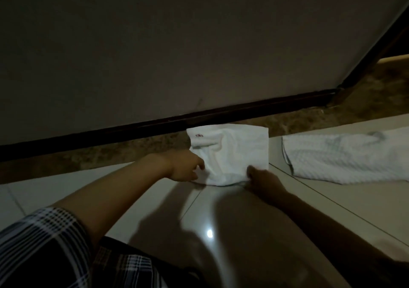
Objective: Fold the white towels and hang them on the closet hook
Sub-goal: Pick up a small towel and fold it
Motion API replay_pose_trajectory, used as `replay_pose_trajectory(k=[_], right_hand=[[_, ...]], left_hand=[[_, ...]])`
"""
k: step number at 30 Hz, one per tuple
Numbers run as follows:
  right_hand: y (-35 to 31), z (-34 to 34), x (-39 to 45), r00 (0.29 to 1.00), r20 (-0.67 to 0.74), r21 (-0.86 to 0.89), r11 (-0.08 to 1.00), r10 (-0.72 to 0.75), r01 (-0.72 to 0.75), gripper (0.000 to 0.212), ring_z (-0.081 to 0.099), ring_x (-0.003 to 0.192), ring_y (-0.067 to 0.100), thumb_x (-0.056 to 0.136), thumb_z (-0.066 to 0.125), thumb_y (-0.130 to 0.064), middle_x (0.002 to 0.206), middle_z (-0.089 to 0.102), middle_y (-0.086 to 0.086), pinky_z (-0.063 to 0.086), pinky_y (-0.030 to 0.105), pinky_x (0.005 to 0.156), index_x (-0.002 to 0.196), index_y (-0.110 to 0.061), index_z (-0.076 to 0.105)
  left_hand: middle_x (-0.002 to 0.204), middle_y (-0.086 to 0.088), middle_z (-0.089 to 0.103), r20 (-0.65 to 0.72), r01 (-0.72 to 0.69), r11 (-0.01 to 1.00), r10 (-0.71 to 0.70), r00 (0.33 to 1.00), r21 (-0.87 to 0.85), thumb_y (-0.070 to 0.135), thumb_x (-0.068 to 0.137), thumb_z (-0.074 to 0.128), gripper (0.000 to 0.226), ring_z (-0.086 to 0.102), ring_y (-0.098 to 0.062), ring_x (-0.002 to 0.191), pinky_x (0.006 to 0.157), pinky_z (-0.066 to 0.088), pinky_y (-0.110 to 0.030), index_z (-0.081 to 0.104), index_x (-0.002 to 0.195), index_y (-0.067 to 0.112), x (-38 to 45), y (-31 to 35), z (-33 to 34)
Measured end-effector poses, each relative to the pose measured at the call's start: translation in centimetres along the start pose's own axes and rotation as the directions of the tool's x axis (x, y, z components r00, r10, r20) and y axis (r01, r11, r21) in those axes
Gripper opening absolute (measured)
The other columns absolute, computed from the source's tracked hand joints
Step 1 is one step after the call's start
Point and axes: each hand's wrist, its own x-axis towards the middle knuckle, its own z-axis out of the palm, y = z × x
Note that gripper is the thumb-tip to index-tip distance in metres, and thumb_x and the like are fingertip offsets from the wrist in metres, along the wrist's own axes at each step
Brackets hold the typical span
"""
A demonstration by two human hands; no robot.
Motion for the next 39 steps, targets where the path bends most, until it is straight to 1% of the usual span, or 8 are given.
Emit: replay_pose_trajectory(k=[5,10,17,22,26,30,33,39], right_hand=[[-1.9,-10.1,0.0,0.980,-0.169,0.279,0.949,-0.101,0.146,0.005,0.055,0.077,0.024,0.095,0.048,-0.008,0.088,0.059,0.011,0.040,0.030,0.063,0.094,-0.013,0.047],[-3.5,-19.3,-0.6,0.932,-0.329,0.355,0.894,-0.153,0.272,0.012,0.055,0.071,-0.002,0.090,0.060,-0.021,0.075,0.061,-0.009,0.040,0.008,0.064,0.078,-0.022,0.060],[-1.4,-28.7,-3.8,0.923,-0.384,0.482,0.847,-0.027,0.225,0.016,0.057,0.071,-0.007,0.084,0.065,-0.034,0.077,0.062,-0.010,0.042,0.008,0.064,0.070,-0.027,0.062],[-1.0,-37.7,-10.7,0.923,-0.379,0.530,0.833,0.065,0.159,0.014,0.055,0.076,-0.015,0.087,0.062,-0.025,0.082,0.060,-0.014,0.039,0.000,0.070,0.076,-0.033,0.060],[0.9,-46.8,-18.2,0.842,-0.465,0.521,0.853,0.274,0.010,0.035,0.049,0.098,-0.001,0.081,0.069,-0.030,0.110,0.054,-0.012,0.035,0.009,0.079,0.115,-0.026,0.060],[2.1,-54.3,-26.5,0.764,-0.513,0.540,0.839,0.392,-0.067,0.050,0.044,0.109,0.009,0.087,0.064,-0.014,0.130,0.050,0.005,0.038,0.023,0.085,0.134,-0.013,0.045],[2.6,-60.1,-33.9,0.668,-0.442,0.771,0.635,0.598,-0.059,0.041,0.055,0.101,0.020,0.095,0.049,-0.012,0.124,0.054,0.010,0.047,0.027,0.075,0.135,-0.019,0.046],[1.1,-69.7,-49.0,0.493,-0.402,0.904,0.419,0.771,0.082,0.035,0.063,0.090,0.005,0.095,0.044,-0.004,0.085,0.069,-0.014,0.049,0.021,0.075,0.083,-0.027,0.068]], left_hand=[[0.143,-0.005,0.044,-0.336,-0.140,0.939,0.028,0.941,-0.314,0.040,0.086,0.062,0.066,0.045,-0.022,0.128,0.104,0.038,-0.032,0.036,0.142,0.018,0.8,2.7,-2.1],[0.093,0.008,0.063,-0.618,-0.317,0.852,-0.009,0.786,-0.416,0.037,0.084,0.064,0.030,0.059,-0.008,0.081,0.065,0.046,-0.021,0.061,0.110,0.023,3.0,6.8,-6.2],[0.066,0.002,0.064,-0.564,-0.314,0.799,-0.039,0.825,-0.513,0.039,0.080,0.058,0.019,0.060,-0.015,0.063,0.057,0.045,-0.030,0.059,0.067,0.026,2.3,9.5,-12.6],[0.081,0.001,0.066,-0.398,-0.171,0.870,-0.031,0.917,-0.462,0.032,0.079,0.066,0.010,0.058,-0.017,0.070,0.058,0.040,-0.026,0.064,0.087,0.027,-2.4,13.4,-17.9],[0.060,-0.001,0.054,-0.374,-0.042,0.833,-0.202,0.905,-0.552,0.040,0.082,0.067,0.032,0.051,-0.018,0.058,0.053,0.038,-0.026,0.055,0.063,0.016,-8.2,17.3,-25.1],[0.066,-0.006,0.064,-0.434,-0.221,0.597,-0.239,0.869,-0.772,0.021,0.079,0.073,0.017,0.058,-0.013,0.061,0.057,0.045,-0.027,0.069,0.076,0.004,-14.4,23.6,-33.2],[0.072,0.001,0.065,-0.489,-0.357,0.447,-0.223,0.843,-0.820,0.012,0.076,0.075,0.012,0.059,-0.008,0.065,0.052,0.046,-0.013,0.069,0.086,0.007,-19.4,29.5,-39.5],[0.102,0.009,0.065,-0.699,-0.608,0.387,-0.155,0.698,-0.693,0.018,0.079,0.073,0.040,0.060,-0.008,0.087,0.075,0.049,-0.018,0.058,0.106,0.043,-27.7,43.4,-50.2]])
